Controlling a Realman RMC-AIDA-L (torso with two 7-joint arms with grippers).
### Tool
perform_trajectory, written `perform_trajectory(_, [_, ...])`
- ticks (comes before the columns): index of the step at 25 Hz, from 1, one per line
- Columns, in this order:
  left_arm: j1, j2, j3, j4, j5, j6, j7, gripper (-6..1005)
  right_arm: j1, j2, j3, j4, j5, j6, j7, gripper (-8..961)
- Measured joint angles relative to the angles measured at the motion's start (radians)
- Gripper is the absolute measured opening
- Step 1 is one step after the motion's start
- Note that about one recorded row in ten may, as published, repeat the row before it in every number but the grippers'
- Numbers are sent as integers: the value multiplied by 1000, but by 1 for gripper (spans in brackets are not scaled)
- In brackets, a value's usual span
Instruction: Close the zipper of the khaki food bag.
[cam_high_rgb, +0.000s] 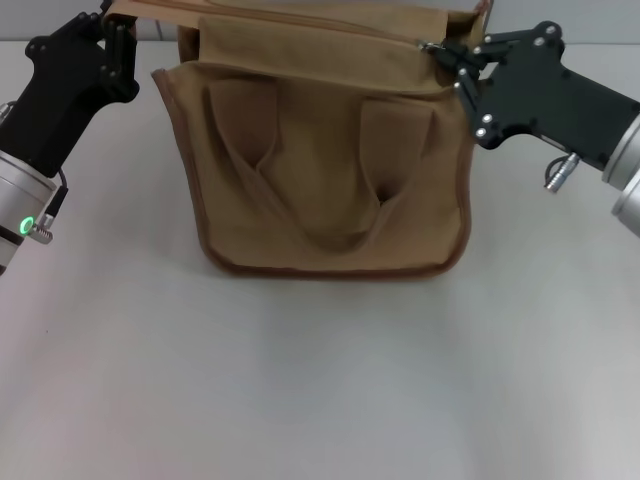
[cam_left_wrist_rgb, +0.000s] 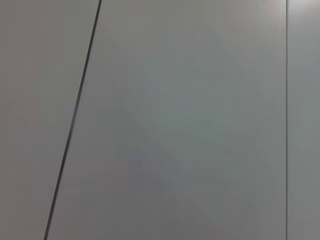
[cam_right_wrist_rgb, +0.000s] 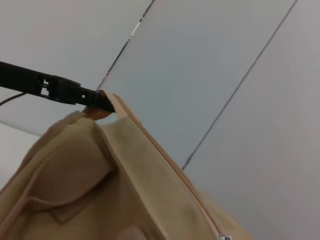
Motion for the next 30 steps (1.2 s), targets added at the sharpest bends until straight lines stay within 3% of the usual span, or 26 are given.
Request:
perform_trajectory(21, [-3,2,25,6,18,2,-10,44,-25,0,31,-1,77,0,93,11])
perform_trajectory(27, [8,0,25,6,19,18,-6,170,-57,0,62,-7,79,-16,103,179])
perform_trajectory(29, [20,0,25,6,18,48,-8,255,-66,0,68,-4,96,-32,105,415])
perform_trajectory(30, [27,0,25,8,16,73,-8,297,-71,0,72,-2,110,-49,107,448])
